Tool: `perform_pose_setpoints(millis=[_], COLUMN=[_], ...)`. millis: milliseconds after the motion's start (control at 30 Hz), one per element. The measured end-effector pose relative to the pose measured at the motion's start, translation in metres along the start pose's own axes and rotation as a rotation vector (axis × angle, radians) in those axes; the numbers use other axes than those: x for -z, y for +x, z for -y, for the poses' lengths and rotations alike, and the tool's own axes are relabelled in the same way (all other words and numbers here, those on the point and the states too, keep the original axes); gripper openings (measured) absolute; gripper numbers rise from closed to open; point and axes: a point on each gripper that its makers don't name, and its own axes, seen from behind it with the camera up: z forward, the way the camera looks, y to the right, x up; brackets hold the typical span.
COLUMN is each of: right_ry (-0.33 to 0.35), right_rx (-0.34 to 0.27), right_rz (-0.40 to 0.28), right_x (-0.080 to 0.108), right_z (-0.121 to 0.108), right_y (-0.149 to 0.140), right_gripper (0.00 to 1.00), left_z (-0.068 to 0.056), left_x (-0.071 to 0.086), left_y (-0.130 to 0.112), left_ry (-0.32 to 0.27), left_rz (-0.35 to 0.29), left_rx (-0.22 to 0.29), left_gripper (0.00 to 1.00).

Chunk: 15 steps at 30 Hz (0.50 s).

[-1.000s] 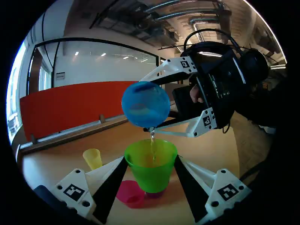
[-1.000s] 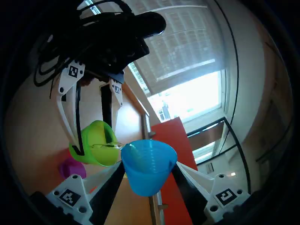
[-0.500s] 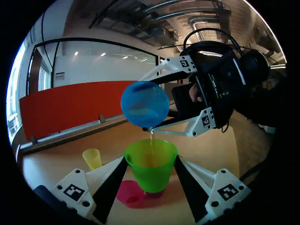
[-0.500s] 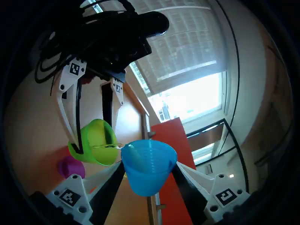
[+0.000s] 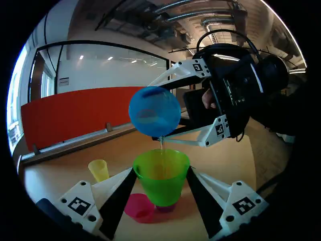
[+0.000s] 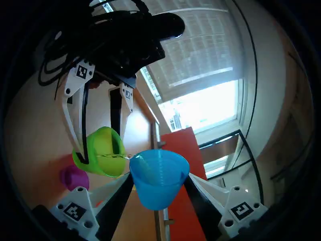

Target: Pour water

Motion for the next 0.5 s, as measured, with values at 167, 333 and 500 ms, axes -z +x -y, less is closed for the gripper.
perform_pose_setpoints(millis=[167,333,500], right_ry=[-0.002,-0.005,-0.006], right_rx=[0.013,0.022,0.033], right_rz=[0.000,-0.005,-0.006], right_x=[-0.0006,-0.0001,-0.0006], right_z=[-0.0014,-0.0031,-0.0039], right_y=[0.0001,0.0021,0.0010], right_gripper=[0.89,0.89,0.89], left_z=[-0.0004,-0.0009,-0.0009], left_x=[0.0003,-0.0001,-0.0002], left_y=[0.0001,0.0010,0.0014], left_ry=[0.001,0.000,-0.001], left_rz=[0.000,-0.001,-0.001], left_rx=[-0.001,-0.002,-0.002], left_gripper=[0.87,0.87,0.87])
